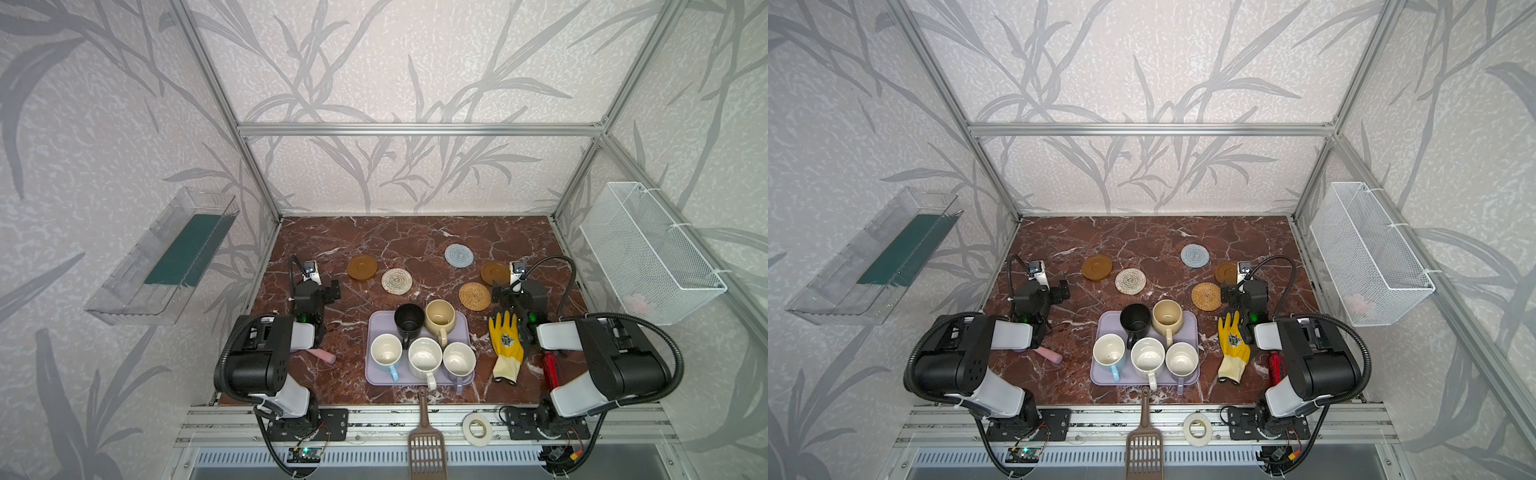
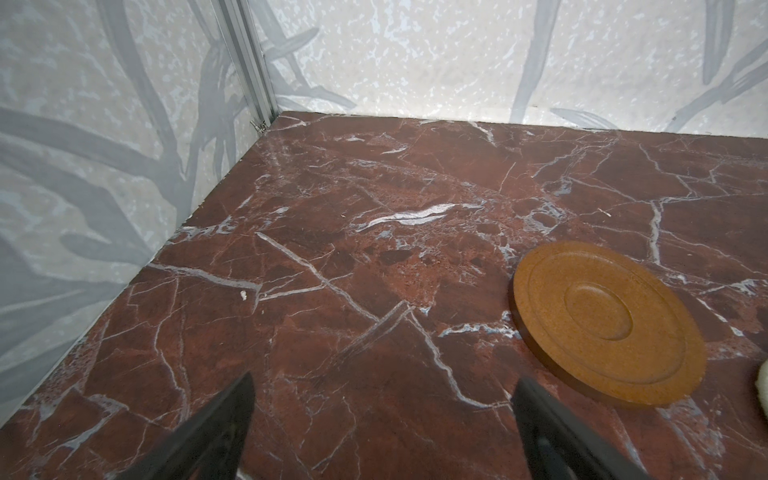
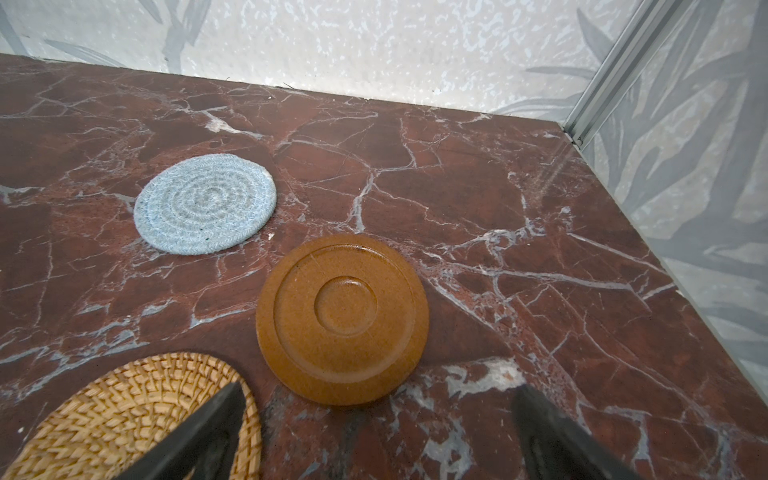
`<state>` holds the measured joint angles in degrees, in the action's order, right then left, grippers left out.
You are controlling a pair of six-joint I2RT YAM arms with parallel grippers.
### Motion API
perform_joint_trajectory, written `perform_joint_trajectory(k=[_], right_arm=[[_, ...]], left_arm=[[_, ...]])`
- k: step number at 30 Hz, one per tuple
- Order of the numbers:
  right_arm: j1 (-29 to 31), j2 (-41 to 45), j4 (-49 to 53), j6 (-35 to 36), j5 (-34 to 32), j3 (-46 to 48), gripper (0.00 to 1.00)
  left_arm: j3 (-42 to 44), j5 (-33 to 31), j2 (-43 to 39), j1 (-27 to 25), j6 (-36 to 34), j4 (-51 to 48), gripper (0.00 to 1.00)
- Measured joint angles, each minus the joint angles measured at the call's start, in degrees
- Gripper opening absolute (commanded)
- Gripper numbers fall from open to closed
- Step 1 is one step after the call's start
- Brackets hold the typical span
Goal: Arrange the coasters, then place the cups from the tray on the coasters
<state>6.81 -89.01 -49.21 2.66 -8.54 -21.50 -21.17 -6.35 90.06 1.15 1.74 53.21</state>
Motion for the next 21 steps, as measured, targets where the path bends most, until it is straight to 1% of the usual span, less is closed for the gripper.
perform_joint_trajectory(k=[6, 9, 11, 13, 17, 21], right_arm=[[0.0, 0.7, 1.6, 0.1, 0.1, -0.3, 0.99], [0.0, 3.4, 4.5, 0.2, 0.2, -0.6, 0.99], [0.0, 5.7, 6.5, 0.2, 0.3, -1.1, 0.99], [0.0, 8.3, 8.6, 0.2, 0.3, -1.4, 0.99], [0.0, 14.4, 15.2, -0.1, 0.5, -3.0, 0.99], [0.0, 21.3, 25.5, -4.3, 0.0, -7.2, 0.99]], left_arm=[[2.2, 0.0, 0.0, 0.0, 0.0, 4.2, 0.99], [3.6, 0.0, -0.2, 0.0, 0.0, 5.9, 0.99], [4.3, 0.1, -1.8, 0.0, 0.0, 5.4, 0.99], [4.4, 0.1, -4.3, 0.0, 0.0, 3.8, 0.99], [3.6, 0.0, -12.0, 0.0, 0.0, -2.3, 0.99], [1.7, 0.7, -20.5, 0.0, 1.9, -9.2, 0.99]])
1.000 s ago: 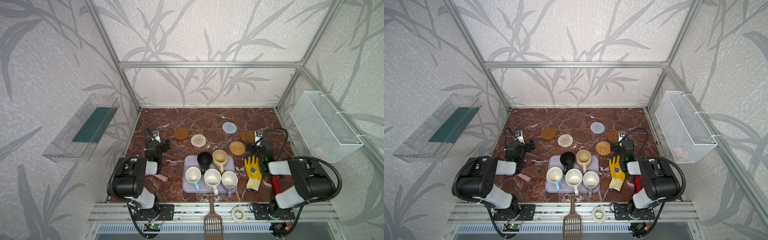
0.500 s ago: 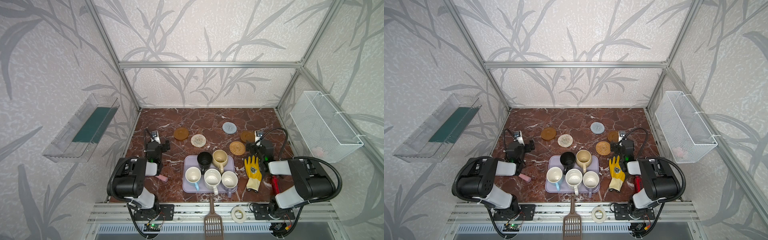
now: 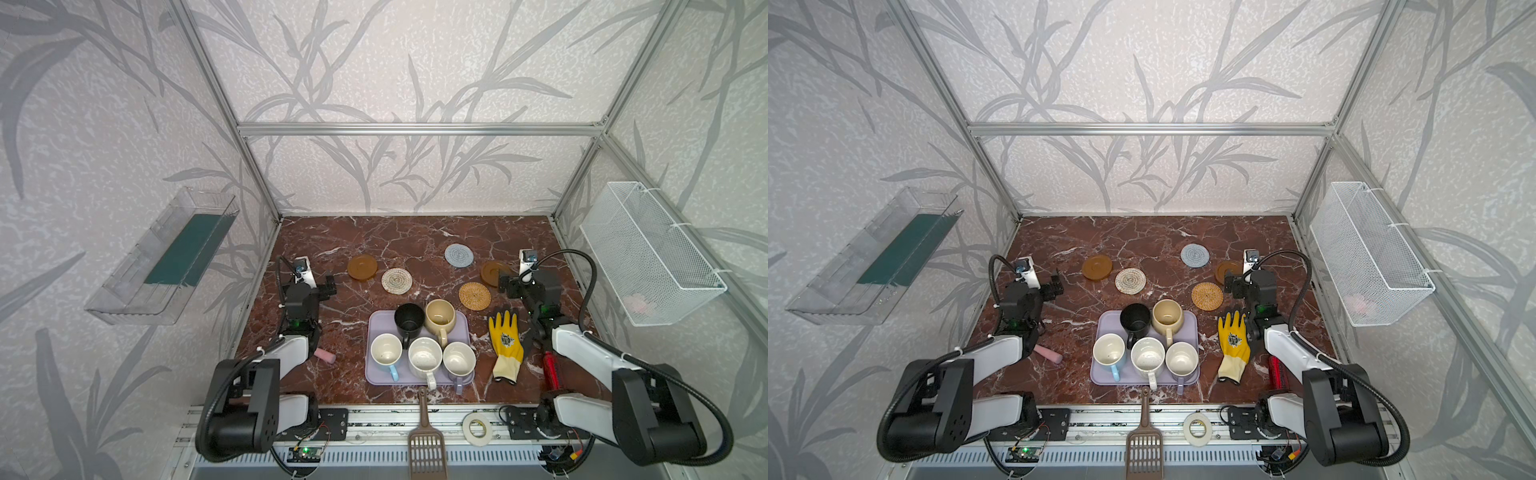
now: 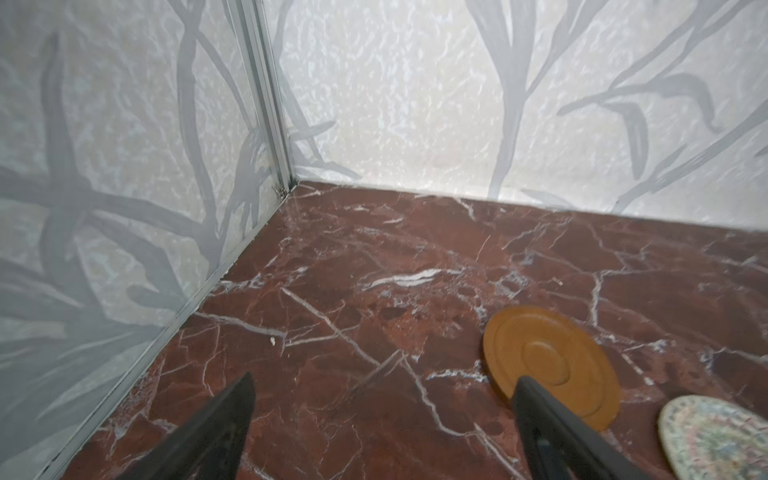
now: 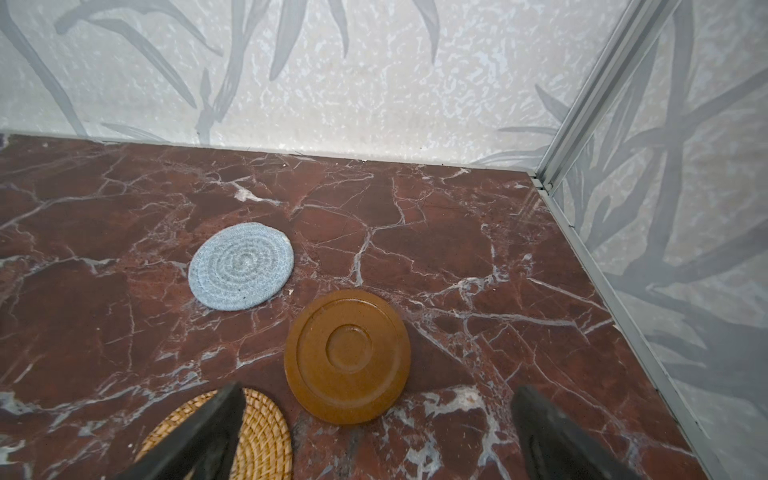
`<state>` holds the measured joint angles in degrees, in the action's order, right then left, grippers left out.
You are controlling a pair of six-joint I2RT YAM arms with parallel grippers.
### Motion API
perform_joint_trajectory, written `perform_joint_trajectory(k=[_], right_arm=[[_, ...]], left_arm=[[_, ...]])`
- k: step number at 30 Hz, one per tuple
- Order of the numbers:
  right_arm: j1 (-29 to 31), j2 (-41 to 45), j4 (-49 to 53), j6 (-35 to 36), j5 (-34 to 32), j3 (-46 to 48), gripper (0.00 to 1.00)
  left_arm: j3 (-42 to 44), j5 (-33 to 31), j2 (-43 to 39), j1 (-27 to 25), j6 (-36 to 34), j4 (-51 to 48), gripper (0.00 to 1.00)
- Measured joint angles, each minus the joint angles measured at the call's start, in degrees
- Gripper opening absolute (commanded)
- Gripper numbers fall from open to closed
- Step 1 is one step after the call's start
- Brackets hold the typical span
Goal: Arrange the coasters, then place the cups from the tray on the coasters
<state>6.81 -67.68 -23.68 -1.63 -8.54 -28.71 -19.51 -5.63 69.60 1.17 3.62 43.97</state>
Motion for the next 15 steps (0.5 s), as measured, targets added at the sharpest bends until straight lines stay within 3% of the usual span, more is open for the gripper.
perform_joint_trajectory(k=[4, 8, 15], right_arm=[[0.0, 6.1, 8.3, -4.3, 0.9, -3.6, 0.99], [0.0, 10.0, 14.9, -8.3, 5.6, -5.5, 0.99], [0.8, 8.0, 21.4, -13.2, 15.2, -8.5, 0.99]], left_arm=[[-4.6, 2.9, -5.0, -0.3, 4.4, -8.3, 0.99], [-13.5, 6.3, -5.6, -0.6, 13.1, -20.3, 0.99], [-22.7, 13.7, -2.4, -2.7, 27.4, -35.4, 0.99]])
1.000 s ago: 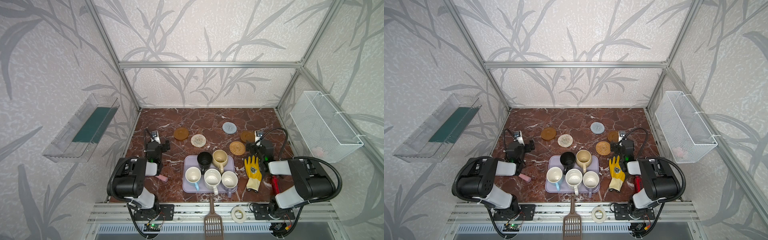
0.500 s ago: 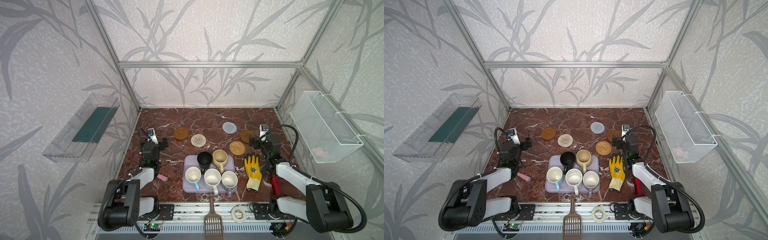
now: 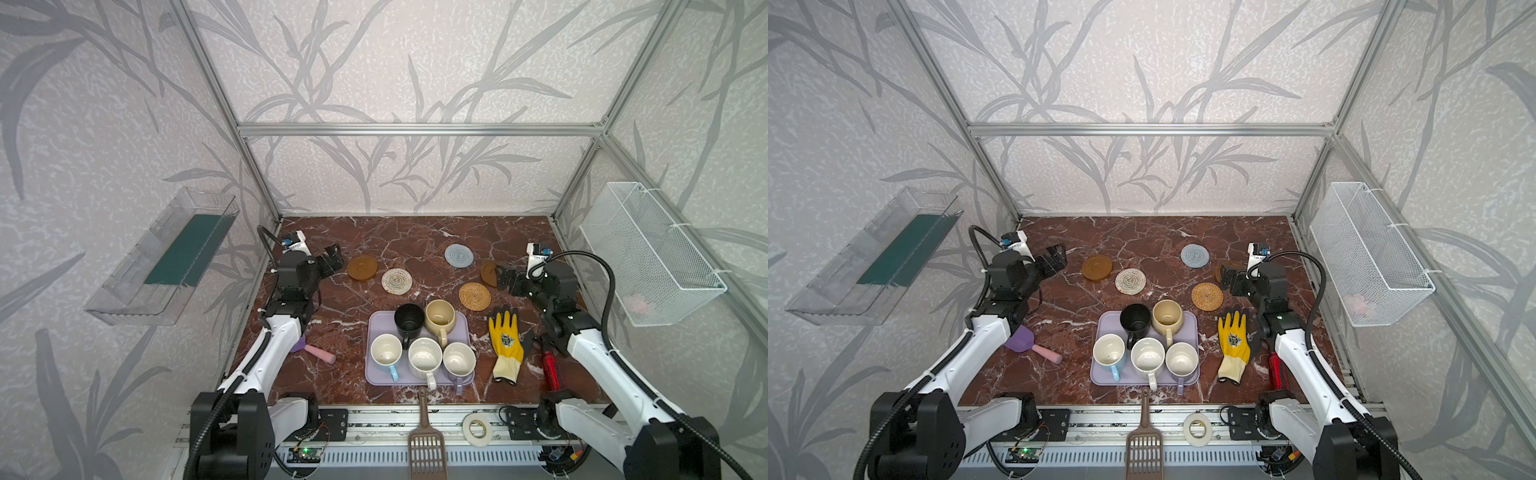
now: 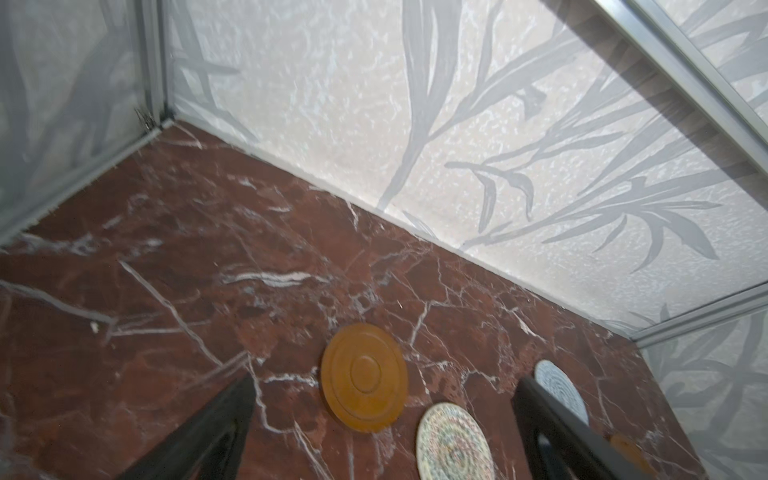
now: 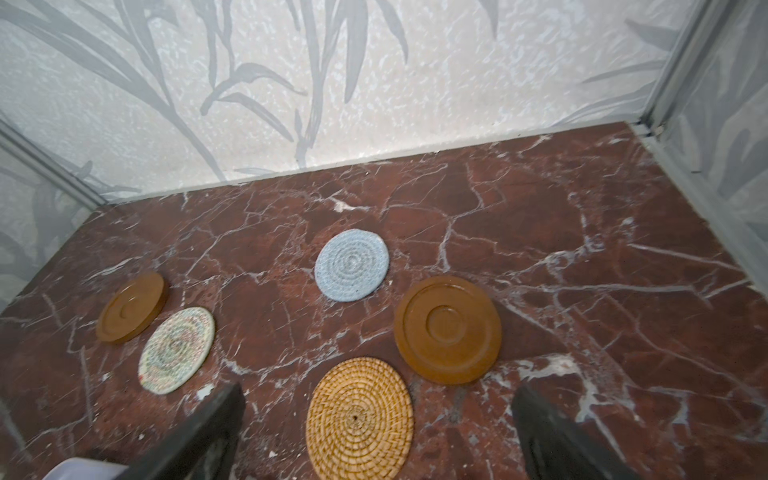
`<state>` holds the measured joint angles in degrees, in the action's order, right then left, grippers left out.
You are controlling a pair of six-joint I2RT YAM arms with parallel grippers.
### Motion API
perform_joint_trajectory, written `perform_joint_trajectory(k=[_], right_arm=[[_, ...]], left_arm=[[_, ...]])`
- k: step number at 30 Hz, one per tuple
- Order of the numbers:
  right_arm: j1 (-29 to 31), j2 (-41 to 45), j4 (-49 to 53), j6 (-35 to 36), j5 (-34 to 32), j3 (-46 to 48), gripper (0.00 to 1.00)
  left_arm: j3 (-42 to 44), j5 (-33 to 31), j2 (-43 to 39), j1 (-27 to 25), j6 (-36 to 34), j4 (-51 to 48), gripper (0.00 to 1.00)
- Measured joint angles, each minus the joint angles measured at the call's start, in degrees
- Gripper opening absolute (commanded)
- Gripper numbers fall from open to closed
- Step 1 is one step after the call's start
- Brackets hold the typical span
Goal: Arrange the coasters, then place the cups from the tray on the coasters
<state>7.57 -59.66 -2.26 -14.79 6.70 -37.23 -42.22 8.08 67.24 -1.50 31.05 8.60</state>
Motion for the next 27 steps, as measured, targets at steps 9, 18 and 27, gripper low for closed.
perform_joint_trajectory(k=[9, 18, 27], right_arm=[[10.0, -8.2, 8.3, -0.5, 0.5, -8.4, 0.99], [18.0, -15.1, 11.0, -1.2, 0.8, -15.9, 0.99], [21.4, -21.4, 10.6, -1.9, 2.8, -19.0, 0.99]], left_arm=[[-14.8, -3.2, 14.0, -8.3, 2.3, -20.5, 0.88], [-26.6, -5.0, 29.9, -7.7, 1.6, -31.5, 0.76], [-38.7, -5.3, 43.3, -7.4, 0.4, -38.0, 0.66]])
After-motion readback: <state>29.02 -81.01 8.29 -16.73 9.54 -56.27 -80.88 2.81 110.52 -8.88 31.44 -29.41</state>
